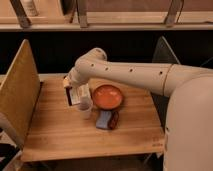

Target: Place the eraser in the ceramic cup

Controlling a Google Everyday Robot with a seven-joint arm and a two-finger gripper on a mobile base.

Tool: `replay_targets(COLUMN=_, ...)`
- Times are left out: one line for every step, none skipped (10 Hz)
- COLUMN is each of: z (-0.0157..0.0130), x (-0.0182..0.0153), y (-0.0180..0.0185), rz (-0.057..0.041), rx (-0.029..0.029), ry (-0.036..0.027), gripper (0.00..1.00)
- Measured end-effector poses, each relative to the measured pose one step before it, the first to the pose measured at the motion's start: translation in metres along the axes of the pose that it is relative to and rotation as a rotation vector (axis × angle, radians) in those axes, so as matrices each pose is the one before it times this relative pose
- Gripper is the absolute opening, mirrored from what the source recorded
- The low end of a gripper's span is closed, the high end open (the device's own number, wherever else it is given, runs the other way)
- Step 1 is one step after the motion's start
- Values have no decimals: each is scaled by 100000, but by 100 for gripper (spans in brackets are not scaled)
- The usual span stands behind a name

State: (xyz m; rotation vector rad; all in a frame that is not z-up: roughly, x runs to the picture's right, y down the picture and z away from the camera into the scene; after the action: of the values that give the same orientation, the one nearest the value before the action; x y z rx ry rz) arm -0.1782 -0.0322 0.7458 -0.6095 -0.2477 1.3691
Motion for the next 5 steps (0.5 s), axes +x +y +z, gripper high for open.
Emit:
replay_targets(z=-109, x=-1598, y=-313, rz=-1090, rx=-536, ry=-4348, gripper=0)
replay_targets(z=109, x=-1839, y=-334, rz=-1906, rx=-1107, ry=-4869, gripper=0)
replay_targets(z=191, x=-961, y=-174, rz=-1187, rx=-783, ry=-2622, gripper=0)
replay_targets(z=244, x=-833, y=-397, rz=-920, rx=-862, ry=-2855, gripper=0)
replay_targets(z=147, x=-112, y=-596, rz=-137, rx=-111, ry=-1403, gripper=0)
